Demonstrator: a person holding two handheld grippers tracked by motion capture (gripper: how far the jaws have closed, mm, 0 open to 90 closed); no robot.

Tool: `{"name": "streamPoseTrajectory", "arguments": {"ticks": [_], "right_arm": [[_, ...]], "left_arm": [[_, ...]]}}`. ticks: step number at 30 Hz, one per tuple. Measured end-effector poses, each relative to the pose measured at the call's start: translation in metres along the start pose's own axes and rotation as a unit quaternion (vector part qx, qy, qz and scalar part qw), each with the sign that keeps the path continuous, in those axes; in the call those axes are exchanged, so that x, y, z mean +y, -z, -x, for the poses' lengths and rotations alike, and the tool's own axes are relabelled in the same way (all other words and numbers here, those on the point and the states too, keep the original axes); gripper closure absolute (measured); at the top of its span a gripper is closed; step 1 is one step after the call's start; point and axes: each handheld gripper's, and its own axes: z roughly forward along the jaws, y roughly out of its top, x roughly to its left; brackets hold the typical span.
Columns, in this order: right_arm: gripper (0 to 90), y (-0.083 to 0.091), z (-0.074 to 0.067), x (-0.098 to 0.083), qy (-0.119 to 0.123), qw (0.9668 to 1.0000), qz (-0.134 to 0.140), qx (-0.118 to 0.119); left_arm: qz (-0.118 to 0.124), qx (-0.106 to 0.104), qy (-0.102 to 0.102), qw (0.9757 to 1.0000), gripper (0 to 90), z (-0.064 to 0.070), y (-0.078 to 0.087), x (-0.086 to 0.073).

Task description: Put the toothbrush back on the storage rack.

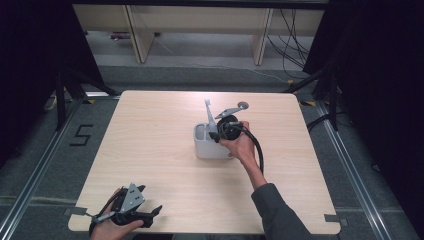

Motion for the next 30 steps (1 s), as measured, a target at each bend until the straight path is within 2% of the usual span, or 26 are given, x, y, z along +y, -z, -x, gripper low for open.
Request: {"name": "streamPoseTrajectory", "arguments": {"ticks": [1, 2, 3, 5, 9, 12, 13, 15, 16, 19, 20, 22, 23, 24, 25, 27, 28, 29, 30], "right_arm": [[66.3, 0.001, -0.002, 0.0, -0.014, 0.9998, -0.013, 0.007], [66.3, 0.0, -0.002, 0.001, -0.023, 0.9997, -0.006, 0.007], [66.3, -0.001, -0.002, 0.001, -0.019, 0.9997, -0.008, 0.013], [66.4, -0.002, -0.001, 0.002, -0.006, 0.9999, -0.005, 0.006], [66.3, -0.004, 0.0, 0.003, -0.002, 0.9999, -0.009, 0.01], [65.5, -0.002, -0.001, 0.004, -0.014, 0.9997, -0.015, 0.012], [65.2, -0.002, 0.001, 0.004, -0.003, 0.9999, -0.011, 0.008], [64.5, -0.001, 0.0, 0.003, -0.012, 0.9999, -0.005, 0.008], [63.9, 0.002, 0.001, 0.004, -0.01, 0.9998, -0.01, 0.01], [61.8, 0.006, 0.002, 0.003, -0.01, 0.9999, -0.002, 0.004], [60.5, 0.008, 0.002, 0.003, -0.013, 0.9999, 0.0, 0.01], [59.3, 0.013, 0.0, 0.002, -0.031, 0.9994, 0.01, 0.01], [58.2, 0.017, 0.002, 0.002, -0.02, 0.9997, 0.01, 0.011], [57.4, 0.02, 0.003, 0.002, -0.019, 0.9996, 0.018, 0.01], [56.7, 0.023, 0.002, 0.001, -0.028, 0.9992, 0.027, 0.007], [55.3, 0.031, 0.004, 0.001, -0.027, 0.9992, 0.027, 0.012], [54.7, 0.031, 0.005, 0.0, -0.026, 0.9988, 0.04, 0.009], [53.8, 0.035, 0.007, 0.0, -0.025, 0.9991, 0.033, 0.012], [52.6, 0.036, 0.007, -0.001, -0.028, 0.9984, 0.047, 0.012]], "left_arm": [[0.0, 0.0, 0.0, 1.0, 15.1, 0.0, 0.0, 0.0], [-0.001, 0.0, 0.0, 1.0, 15.2, 0.0, 0.0, 0.0], [-0.002, 0.0, -0.001, 1.0, 15.2, 0.0, 0.0, 0.0], [-0.002, -0.001, -0.001, 1.0, 15.1, 0.0, 0.0, 0.0], [-0.002, 0.0, -0.001, 1.0, 15.1, 0.0, 0.0, 0.0], [-0.004, -0.004, -0.001, 1.0, 15.2, 0.0, 0.001, 0.0], [-0.002, 0.0, -0.001, 1.0, 15.1, 0.0, 0.0, 0.0], [-0.002, 0.0, -0.001, 1.0, 15.2, 0.0, 0.0, 0.0], [-0.001, 0.0, 0.0, 1.0, 15.2, 0.0, 0.0, 0.0], [-0.003, -0.004, -0.001, 1.0, 15.2, 0.0, 0.001, 0.0], [-0.004, -0.003, 0.0, 1.0, 15.2, -0.001, 0.001, 0.0], [-0.002, 0.001, 0.0, 1.0, 15.2, 0.0, 0.001, 0.0], [0.002, 0.001, 0.005, 1.0, 15.2, 0.0, 0.0, 0.0], [-0.004, 0.001, -0.005, 1.0, 15.1, -0.001, 0.001, 0.0], [-0.002, 0.0, -0.001, 1.0, 15.2, 0.0, 0.0, 0.0], [0.0, 0.001, -0.002, 1.0, 15.2, 0.0, 0.0, 0.0], [-0.001, 0.001, -0.002, 1.0, 15.2, 0.0, 0.0, 0.0], [-0.001, 0.001, -0.001, 1.0, 15.1, 0.0, 0.0, 0.0], [-0.002, 0.001, 0.0, 1.0, 15.1, 0.0, 0.0, 0.0]]}}
